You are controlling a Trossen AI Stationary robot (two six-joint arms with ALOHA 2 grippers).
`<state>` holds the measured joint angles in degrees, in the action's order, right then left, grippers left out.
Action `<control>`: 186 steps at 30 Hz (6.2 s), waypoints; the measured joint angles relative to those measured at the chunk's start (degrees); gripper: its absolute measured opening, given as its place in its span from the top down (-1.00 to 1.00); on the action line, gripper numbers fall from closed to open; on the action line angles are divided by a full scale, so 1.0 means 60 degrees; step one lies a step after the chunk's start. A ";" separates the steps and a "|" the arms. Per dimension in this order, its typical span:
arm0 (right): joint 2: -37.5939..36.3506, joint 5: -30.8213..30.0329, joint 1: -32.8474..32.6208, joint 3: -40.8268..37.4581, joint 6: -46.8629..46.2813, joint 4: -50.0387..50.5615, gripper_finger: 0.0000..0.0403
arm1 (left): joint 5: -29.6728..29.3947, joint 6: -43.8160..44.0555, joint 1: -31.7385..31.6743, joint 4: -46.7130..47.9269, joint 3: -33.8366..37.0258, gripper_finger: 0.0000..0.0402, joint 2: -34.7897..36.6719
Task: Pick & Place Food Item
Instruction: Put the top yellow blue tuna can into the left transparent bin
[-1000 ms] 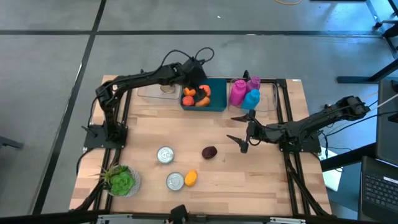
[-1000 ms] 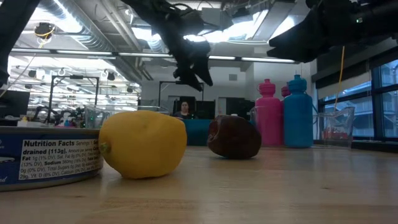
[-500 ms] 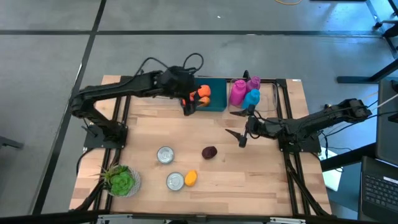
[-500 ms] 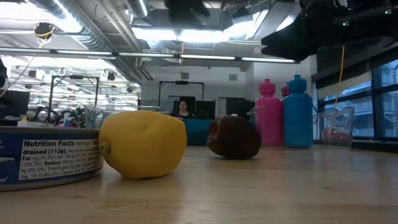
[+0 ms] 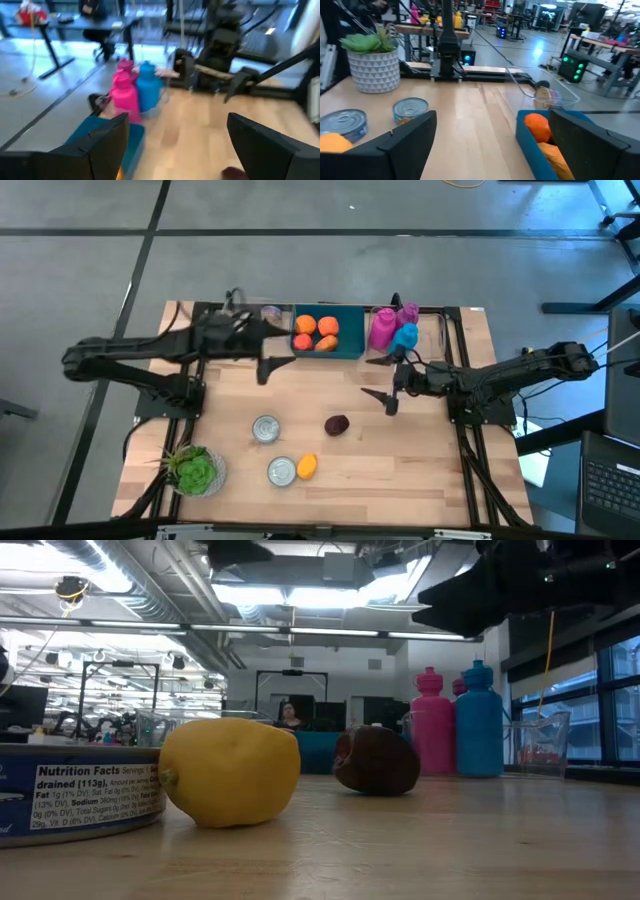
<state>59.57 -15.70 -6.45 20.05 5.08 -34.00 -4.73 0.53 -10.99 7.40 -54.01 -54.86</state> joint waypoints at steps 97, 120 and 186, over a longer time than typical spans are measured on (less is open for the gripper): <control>0.5195 0.1304 -0.0890 0.2543 -0.1827 -0.1302 -0.90 | -0.0776 0.7199 0.5334 0.3812 0.2356 0.13 -0.2940; 0.5195 0.1303 -0.0890 0.2536 -0.1815 -0.1035 -0.90 | -0.0808 0.6151 0.3979 0.3908 0.2318 0.19 -0.3725; 0.5195 0.1802 -0.0853 0.2536 -0.1103 -0.0812 -0.90 | -0.0209 0.8429 0.1232 0.6457 0.2365 -0.48 -0.1426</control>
<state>90.74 -4.89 -11.57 35.27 -1.54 -38.87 -5.98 51.10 -3.60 46.15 -39.82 -63.42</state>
